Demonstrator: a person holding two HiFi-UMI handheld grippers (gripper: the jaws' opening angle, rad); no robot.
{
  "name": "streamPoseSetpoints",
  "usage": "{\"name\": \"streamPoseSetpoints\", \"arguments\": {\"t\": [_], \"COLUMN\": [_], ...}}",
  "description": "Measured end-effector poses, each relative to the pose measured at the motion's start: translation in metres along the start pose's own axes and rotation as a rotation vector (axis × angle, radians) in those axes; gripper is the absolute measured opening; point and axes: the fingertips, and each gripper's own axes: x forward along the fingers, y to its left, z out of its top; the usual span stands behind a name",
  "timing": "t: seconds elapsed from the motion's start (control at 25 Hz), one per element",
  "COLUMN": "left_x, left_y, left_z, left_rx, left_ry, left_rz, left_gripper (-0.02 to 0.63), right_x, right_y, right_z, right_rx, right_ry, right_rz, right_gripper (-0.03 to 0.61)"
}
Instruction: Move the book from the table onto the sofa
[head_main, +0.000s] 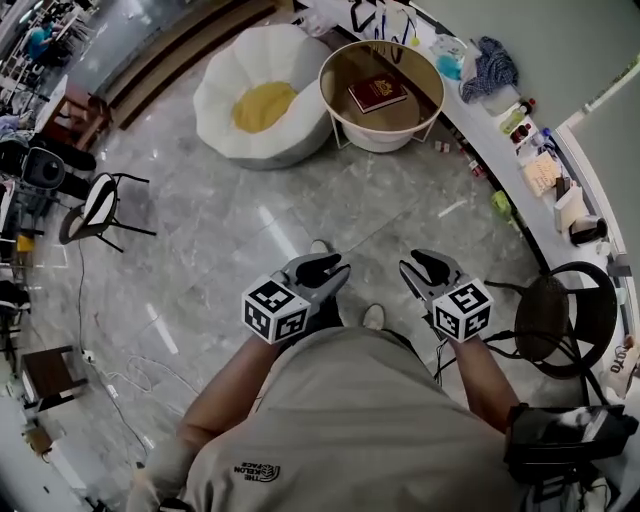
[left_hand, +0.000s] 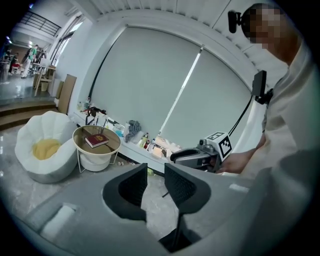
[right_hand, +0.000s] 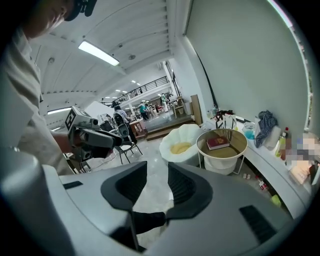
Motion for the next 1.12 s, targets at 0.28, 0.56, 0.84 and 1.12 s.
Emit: {"name": "streamPoseSetpoints", "arguments": {"t": [0.28, 0.56, 0.84, 1.12], "left_x": [0.028, 0.042, 0.071, 0.133], "left_y": [0.102, 0.204, 0.282, 0.341], "left_z": [0.05, 0.108, 0.133, 0.153], "left_rx": [-0.007, 0.035, -0.011, -0.138], "left_ry": [-0.007, 0.068, 0.101, 0.091], "left_rz": [-0.077, -0.184, -0.198, -0.165], "left_gripper": [0.091, 0.091, 0.091, 0.091], "right_x": [0.071, 0.145, 0.193, 0.247], "right_y": [-0.047, -0.098, -0.154, -0.245], "right_z": [0.046, 0.122, 0.158, 0.179], "right_rx": [0.026, 0.095, 0.159, 0.235], "right_ry": [0.035, -0.004, 0.005, -0.002], "right_rz": [-0.092, -0.212, -0.263, -0.222], "right_gripper": [0.138, 0.127, 0.117, 0.115]}}
